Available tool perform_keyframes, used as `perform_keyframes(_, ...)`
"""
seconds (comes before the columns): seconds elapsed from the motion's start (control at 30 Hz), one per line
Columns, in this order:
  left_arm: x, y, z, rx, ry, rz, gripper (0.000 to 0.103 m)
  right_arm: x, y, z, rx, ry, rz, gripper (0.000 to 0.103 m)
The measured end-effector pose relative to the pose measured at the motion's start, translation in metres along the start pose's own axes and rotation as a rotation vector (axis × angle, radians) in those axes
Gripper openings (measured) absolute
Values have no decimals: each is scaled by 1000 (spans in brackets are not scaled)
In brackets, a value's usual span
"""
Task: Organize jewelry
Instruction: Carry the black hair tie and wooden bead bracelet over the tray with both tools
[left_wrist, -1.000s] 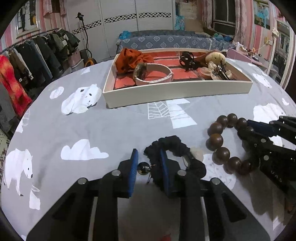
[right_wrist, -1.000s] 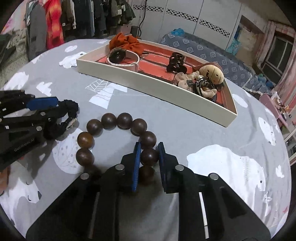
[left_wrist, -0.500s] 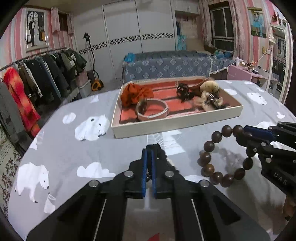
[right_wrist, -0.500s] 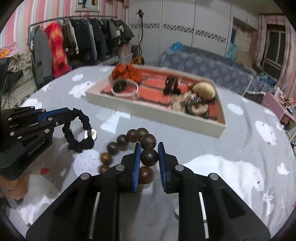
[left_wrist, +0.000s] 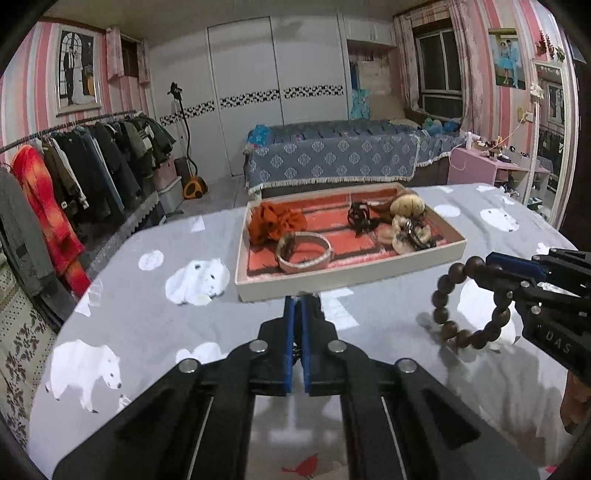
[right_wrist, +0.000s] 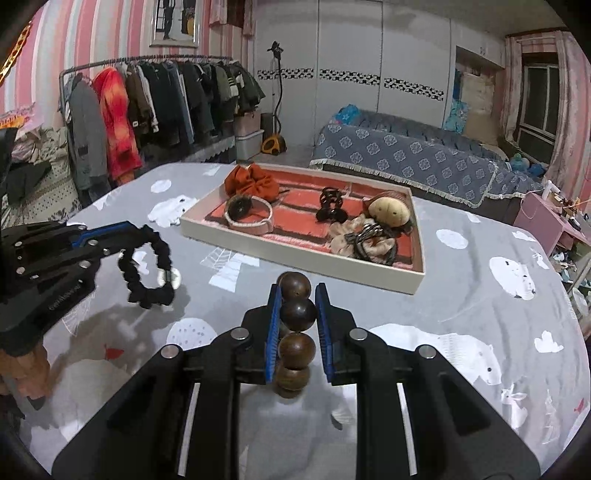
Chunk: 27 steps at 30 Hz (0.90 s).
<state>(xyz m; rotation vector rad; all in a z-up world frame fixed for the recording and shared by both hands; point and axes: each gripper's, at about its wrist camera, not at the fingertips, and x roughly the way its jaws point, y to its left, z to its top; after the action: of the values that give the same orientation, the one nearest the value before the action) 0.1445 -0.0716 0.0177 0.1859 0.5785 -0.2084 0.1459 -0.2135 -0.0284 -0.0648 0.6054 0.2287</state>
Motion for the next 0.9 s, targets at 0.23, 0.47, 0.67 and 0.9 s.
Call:
perform_keyframes(0.23, -17, 2, 19, 10, -48, 9, 3, -20, -10, 15, 5, -43, -17, 19)
perform_keyframes(0.47, -21, 6, 26, 17, -56, 16, 3, -35, -15, 28, 2, -80, -29, 19)
perform_keyframes(0.67, -25, 15, 32, 2, -61, 16, 3, -32, -16, 29, 2, -72, -27, 19)
perform_keyframes(0.9, -25, 24, 54, -8, -82, 15, 3, -34, -15, 43, -2, -91, -21, 19)
